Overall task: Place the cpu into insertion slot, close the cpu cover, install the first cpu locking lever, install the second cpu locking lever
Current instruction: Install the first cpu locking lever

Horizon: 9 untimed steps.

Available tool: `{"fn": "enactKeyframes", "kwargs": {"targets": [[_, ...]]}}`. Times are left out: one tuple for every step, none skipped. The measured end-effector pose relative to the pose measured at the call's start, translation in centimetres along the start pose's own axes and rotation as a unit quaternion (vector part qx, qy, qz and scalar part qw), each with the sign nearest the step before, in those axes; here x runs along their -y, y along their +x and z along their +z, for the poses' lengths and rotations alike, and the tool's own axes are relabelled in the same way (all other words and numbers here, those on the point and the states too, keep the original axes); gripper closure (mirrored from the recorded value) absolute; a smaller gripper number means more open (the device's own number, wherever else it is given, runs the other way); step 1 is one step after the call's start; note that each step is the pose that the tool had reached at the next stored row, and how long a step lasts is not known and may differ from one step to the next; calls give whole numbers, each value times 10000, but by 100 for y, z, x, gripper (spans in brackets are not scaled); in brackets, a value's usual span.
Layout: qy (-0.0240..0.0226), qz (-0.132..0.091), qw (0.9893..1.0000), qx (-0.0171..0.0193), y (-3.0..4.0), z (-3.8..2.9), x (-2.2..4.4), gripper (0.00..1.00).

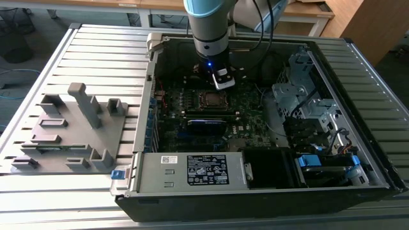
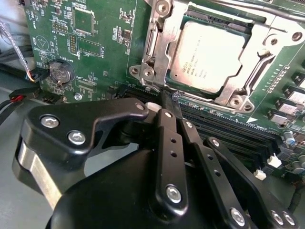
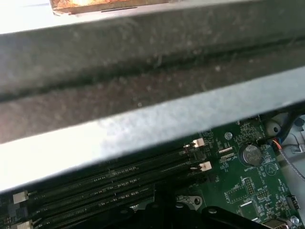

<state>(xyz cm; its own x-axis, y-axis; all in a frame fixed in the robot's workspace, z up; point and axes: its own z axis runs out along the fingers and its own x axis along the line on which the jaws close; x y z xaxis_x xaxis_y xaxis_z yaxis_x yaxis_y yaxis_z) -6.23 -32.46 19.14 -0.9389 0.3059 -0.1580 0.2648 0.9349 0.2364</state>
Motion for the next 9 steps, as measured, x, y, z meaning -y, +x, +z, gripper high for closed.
{"fn": "enactKeyframes", "kwargs": {"targets": [[-8,1,10000,-3,0,1,2,90],[-18,4,10000,-5,0,2,3,90],[-27,6,10000,-7,0,4,4,90],[-31,7,10000,-8,-1,4,6,90],[-32,7,10000,-9,-2,4,9,90],[-33,7,10000,-9,-3,5,13,90],[-33,8,10000,-9,-4,5,17,90],[-32,8,10000,-9,-5,5,21,90],[-33,8,10000,-9,-6,5,25,90]]}}
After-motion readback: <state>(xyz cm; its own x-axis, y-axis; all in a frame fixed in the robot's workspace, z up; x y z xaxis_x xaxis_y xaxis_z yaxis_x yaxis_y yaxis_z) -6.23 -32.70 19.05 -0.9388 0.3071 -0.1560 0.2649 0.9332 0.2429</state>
